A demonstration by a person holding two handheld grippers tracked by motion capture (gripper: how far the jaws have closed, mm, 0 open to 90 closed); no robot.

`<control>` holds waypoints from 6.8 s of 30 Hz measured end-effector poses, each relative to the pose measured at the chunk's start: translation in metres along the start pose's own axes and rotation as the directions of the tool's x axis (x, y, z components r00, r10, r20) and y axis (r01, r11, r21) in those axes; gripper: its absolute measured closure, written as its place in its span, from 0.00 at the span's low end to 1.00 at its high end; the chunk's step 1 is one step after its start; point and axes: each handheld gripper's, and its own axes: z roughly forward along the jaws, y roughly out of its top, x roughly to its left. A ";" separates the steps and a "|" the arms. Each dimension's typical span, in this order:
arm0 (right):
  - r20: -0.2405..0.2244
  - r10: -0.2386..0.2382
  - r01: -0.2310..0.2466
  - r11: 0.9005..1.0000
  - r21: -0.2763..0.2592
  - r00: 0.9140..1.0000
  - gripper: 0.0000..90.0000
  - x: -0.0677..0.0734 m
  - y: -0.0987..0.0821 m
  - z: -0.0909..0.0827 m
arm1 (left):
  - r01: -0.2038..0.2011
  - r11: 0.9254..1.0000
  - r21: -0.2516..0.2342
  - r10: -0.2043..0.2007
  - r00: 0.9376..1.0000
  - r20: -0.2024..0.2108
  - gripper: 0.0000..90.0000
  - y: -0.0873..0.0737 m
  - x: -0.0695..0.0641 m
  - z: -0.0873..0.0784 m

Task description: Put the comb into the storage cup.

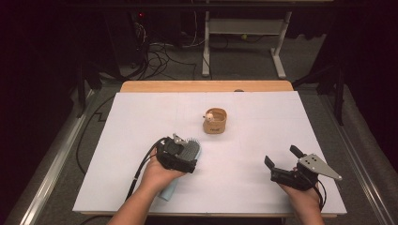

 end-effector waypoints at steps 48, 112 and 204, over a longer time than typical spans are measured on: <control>0.001 -0.004 0.004 1.000 -0.001 1.000 0.00 0.000 0.000 0.000 | 0.004 0.994 0.108 -0.007 1.000 0.025 0.13 0.008 -0.002 0.017; 0.017 0.005 -0.005 1.000 -0.007 1.000 0.00 -0.002 0.000 -0.001 | 0.018 0.999 -0.040 -0.019 1.000 -0.004 0.23 0.007 0.000 -0.012; 0.026 -0.009 0.009 1.000 -0.016 1.000 0.00 0.001 0.000 -0.001 | -0.004 0.796 -0.605 0.062 0.995 0.075 0.23 -0.037 0.009 -0.061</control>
